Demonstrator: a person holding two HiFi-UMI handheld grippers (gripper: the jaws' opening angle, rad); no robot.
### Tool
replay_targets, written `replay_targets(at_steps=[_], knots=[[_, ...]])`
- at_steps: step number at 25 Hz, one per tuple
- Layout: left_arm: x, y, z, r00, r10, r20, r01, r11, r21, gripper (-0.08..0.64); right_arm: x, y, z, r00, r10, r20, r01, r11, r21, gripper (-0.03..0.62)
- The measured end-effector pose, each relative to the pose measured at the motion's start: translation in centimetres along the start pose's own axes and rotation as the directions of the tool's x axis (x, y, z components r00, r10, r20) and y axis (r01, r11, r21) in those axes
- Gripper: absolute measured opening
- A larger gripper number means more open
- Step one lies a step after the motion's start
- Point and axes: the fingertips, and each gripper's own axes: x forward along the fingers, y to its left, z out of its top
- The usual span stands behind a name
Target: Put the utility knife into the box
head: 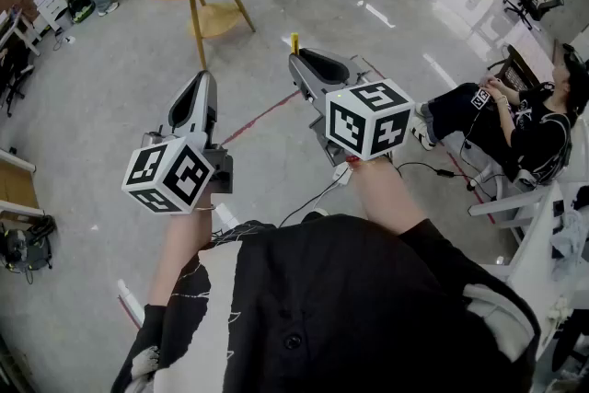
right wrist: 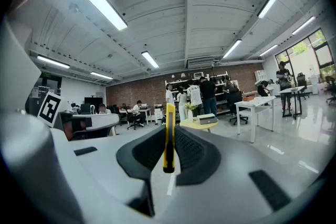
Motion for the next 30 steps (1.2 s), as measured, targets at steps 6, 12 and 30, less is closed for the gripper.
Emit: replay_targets(at_steps=[6,12,30], knots=[[1.0,0.6,-0.7,1.000,0.009,-0.006,-0.009,1.000,-0.016,0.011,0.8,-0.7,-0.2,1.000,0.001,-0.011,-0.001,1.000,-0.002,0.059],[4.7,1.3,-2.9,0.999,-0.002,-0.035,0.000,0.999,-0.047,0.011,3.3,-4.0,-1.0,1.000,0.020,-0.011,-0.020,0.999,0.046,0.060],[28.5,6.7,-0.9,0.999,0.036,0.034,-0.036,0.999,-0.019,0.011,20.0,-21.1,6.2,0.992,0.124,0.026,-0.124,0.992,-0.014,0.060]])
